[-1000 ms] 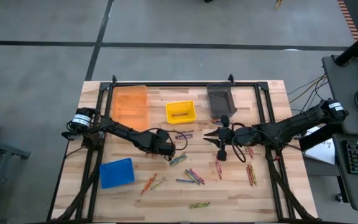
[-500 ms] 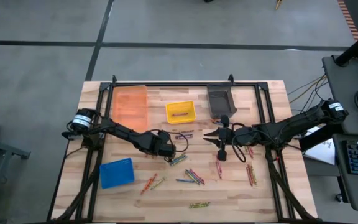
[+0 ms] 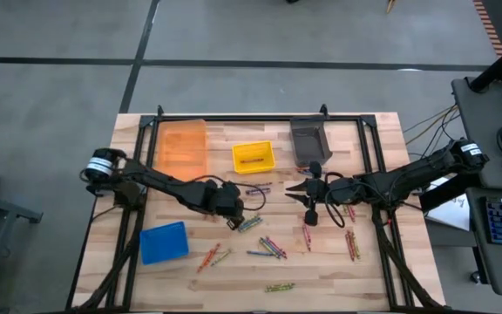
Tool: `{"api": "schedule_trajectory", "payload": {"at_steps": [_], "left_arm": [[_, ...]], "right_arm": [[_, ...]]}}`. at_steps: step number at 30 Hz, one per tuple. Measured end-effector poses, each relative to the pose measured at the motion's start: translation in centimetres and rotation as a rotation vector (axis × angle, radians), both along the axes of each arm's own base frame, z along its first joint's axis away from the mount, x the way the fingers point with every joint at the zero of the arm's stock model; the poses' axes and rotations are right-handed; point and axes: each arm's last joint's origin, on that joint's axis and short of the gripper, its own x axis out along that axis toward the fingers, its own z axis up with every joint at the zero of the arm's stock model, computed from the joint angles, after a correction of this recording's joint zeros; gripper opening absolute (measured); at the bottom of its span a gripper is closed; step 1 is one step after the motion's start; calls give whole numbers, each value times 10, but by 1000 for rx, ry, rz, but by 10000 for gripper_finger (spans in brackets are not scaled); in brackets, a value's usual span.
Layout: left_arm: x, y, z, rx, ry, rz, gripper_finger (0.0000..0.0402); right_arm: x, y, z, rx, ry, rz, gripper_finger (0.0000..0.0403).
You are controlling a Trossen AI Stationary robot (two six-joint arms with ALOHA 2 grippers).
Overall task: Sort crayons
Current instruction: Put the orange crayon into the blue bin
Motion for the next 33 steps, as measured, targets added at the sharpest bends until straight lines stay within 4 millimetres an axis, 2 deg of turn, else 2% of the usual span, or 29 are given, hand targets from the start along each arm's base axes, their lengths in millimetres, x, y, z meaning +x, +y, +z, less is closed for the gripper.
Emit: {"api": "schedule_trajectory", "payload": {"at_steps": [4,8,12,16,19,24,27,33], "left_arm": [[-8,-4,30,-16,-63,-101,0],[-24,-13,58,-90,-70,-220,0],[-55,-32,86,-231,11,-337,0],[-93,-53,99,-270,113,-378,0],[-115,-68,92,-275,172,-373,0],[-140,-85,64,-272,277,-335,0],[-148,-89,48,-259,331,-311,0],[-153,-88,32,-277,391,-243,17]], "right_arm": [[0,0,0,0,1,0,59],[0,0,0,-1,5,0,59],[0,0,-1,-2,9,0,59],[0,0,-1,-2,12,0,59],[0,0,-1,-2,12,0,59],[0,0,-1,-2,12,0,59],[0,0,-1,-2,12,0,59],[0,0,-1,-2,12,0,59]]}}
